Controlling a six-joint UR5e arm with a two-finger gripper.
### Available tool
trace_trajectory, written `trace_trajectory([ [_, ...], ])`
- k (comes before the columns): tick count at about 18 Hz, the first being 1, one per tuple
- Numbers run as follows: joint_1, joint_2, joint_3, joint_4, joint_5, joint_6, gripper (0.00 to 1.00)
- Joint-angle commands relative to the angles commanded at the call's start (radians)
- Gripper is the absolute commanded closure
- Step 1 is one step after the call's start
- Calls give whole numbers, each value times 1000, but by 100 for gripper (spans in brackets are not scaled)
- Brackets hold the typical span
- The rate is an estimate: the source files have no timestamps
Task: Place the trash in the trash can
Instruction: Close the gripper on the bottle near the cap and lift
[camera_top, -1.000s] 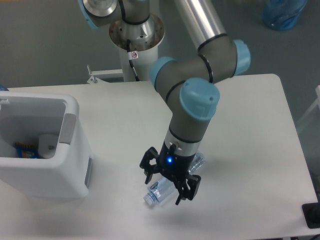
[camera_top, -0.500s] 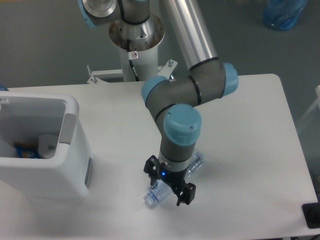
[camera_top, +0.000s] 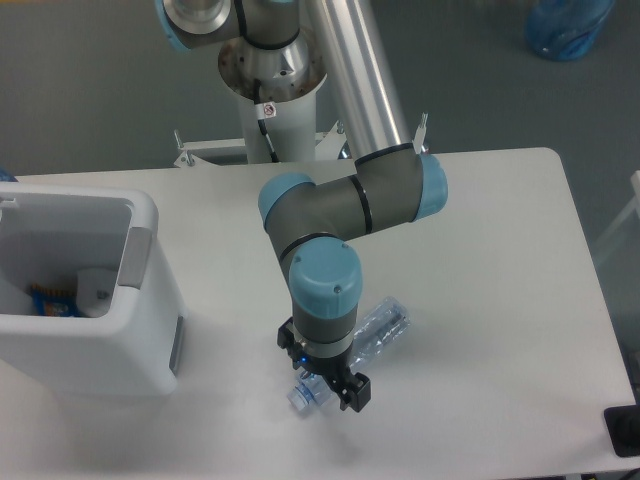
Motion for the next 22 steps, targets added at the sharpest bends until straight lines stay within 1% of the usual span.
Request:
trace_trajectory([
  [2, -9, -3, -26, 8, 9, -3, 0],
  [3, -9, -5, -29, 11, 9, -3, 0],
  [5, -9, -11, -29, 14, 11, -5, 0],
  [12, -23, -48, -15, 12, 80, -18, 0],
  [15, -23, -51, -14, 14, 81, -17, 0],
  [16, -23, -52, -14, 14, 83, -18, 3],
  [18, -23, -57, -14, 15, 83, -28, 20],
  [20, -26, -58, -14, 15, 81, -49, 31],
  [21, -29, -58, -12, 15, 81, -52, 36],
  [22, -29, -58, -9, 15, 81, -54, 37],
])
